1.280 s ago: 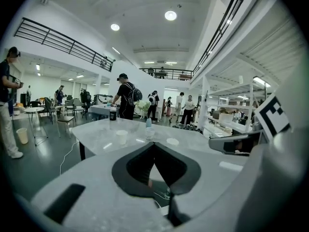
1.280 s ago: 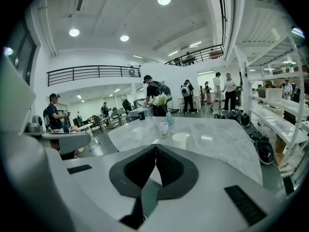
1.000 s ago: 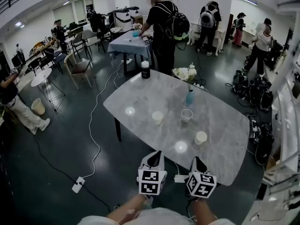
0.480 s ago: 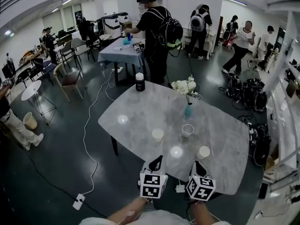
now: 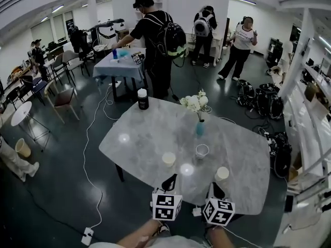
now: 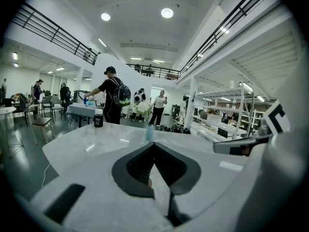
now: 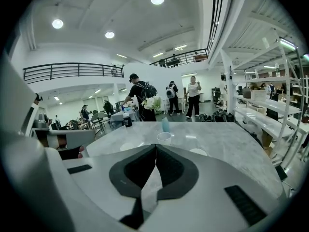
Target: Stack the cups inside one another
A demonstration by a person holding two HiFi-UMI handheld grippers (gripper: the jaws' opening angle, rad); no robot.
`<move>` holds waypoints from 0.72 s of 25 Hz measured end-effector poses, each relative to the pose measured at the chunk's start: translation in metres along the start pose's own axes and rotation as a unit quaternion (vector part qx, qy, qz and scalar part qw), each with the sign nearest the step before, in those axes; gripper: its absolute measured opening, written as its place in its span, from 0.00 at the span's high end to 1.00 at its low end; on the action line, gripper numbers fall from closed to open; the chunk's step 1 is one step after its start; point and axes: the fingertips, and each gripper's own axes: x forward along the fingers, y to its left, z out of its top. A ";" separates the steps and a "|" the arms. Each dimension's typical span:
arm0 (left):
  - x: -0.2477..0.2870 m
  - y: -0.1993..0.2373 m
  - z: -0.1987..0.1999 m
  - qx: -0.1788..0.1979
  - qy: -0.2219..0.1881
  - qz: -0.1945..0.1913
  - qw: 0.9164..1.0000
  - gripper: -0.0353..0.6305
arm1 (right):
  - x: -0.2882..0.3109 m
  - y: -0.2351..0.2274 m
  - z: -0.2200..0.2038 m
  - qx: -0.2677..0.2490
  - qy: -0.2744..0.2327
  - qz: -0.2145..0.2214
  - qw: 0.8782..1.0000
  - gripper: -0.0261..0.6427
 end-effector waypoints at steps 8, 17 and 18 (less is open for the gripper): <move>0.013 -0.011 -0.009 -0.004 0.009 -0.014 1.000 0.95 | 0.003 -0.009 0.001 -0.004 0.000 -0.005 1.000 0.95; 0.027 -0.022 0.003 0.012 0.001 -0.011 1.000 0.95 | 0.017 -0.018 0.018 -0.011 -0.007 0.008 1.000 0.95; 0.028 -0.023 0.005 0.010 0.002 -0.011 1.000 0.95 | 0.017 -0.019 0.019 -0.012 -0.008 0.008 1.000 0.95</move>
